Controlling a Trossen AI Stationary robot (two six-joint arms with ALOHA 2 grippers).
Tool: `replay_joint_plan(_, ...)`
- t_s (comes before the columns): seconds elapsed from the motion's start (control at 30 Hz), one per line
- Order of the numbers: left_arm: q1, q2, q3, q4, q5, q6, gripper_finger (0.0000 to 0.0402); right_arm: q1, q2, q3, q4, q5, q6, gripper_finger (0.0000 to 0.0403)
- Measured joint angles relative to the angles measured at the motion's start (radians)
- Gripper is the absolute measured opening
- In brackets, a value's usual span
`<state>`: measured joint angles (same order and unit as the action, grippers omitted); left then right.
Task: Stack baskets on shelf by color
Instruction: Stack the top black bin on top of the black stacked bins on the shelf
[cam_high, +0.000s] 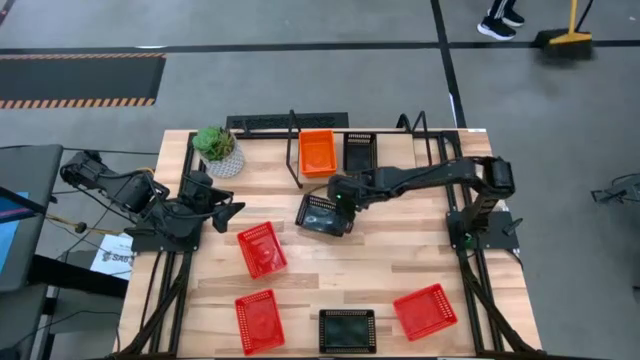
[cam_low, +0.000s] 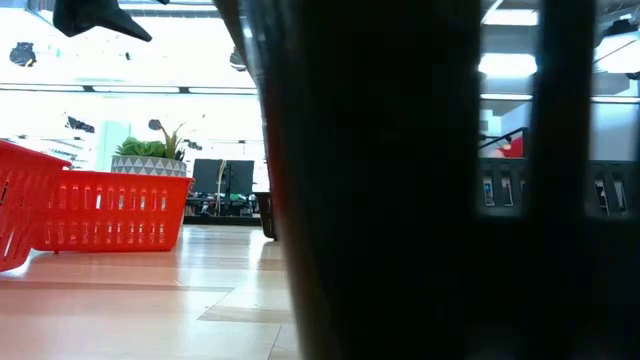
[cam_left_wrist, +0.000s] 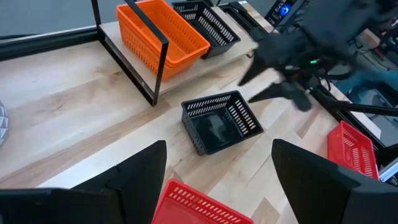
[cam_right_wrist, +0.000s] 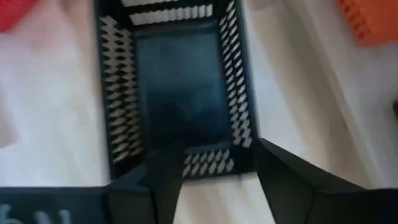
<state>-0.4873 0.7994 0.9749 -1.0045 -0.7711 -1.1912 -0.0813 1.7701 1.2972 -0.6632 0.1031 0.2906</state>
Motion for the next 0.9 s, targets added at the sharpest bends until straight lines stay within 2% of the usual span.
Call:
replay_joint_plan(0.13, 0.0, 0.0, 0.0, -0.002, 0.0, -0.001, 0.0279, -0.039, 0.066, 0.0, 0.016, 0.001, -0.047, 0.0248)
replay_joint_plan(0.37, 0.0, -0.001, 0.0, -0.001, -0.001, -0.029, 0.0279, -0.063, 0.16, 0.0, 0.013, 0.0, -0.06, 0.0234)
replay_joint_plan(0.43, 0.0, 0.0, 0.0, -0.001, 0.0, -0.039, 0.0279, -0.051, 0.165, 0.0, 0.014, -0.001, -0.047, 0.0213)
replay_joint_plan(0.5, 0.0, 0.0, 0.0, -0.001, 0.0, -0.045, 0.0279, -0.034, 0.164, 0.0, 0.012, -0.003, -0.029, 0.0176)
replay_joint_plan(0.67, 0.0, 0.0, 0.0, 0.0, -0.001, -0.048, 0.0279, -0.004, 0.15, 0.0, -0.002, -0.032, 0.1, 0.0032)
replay_joint_plan(0.7, 0.0, 0.0, 0.0, 0.0, -0.001, -0.048, 0.0279, 0.004, 0.139, 0.0, 0.001, -0.049, 0.129, 0.0018)
replay_joint_plan(0.9, 0.0, 0.0, 0.0, 0.0, -0.005, -0.048, 0.0279, 0.041, 0.004, 0.07, -0.048, -0.086, 0.288, 0.0008)
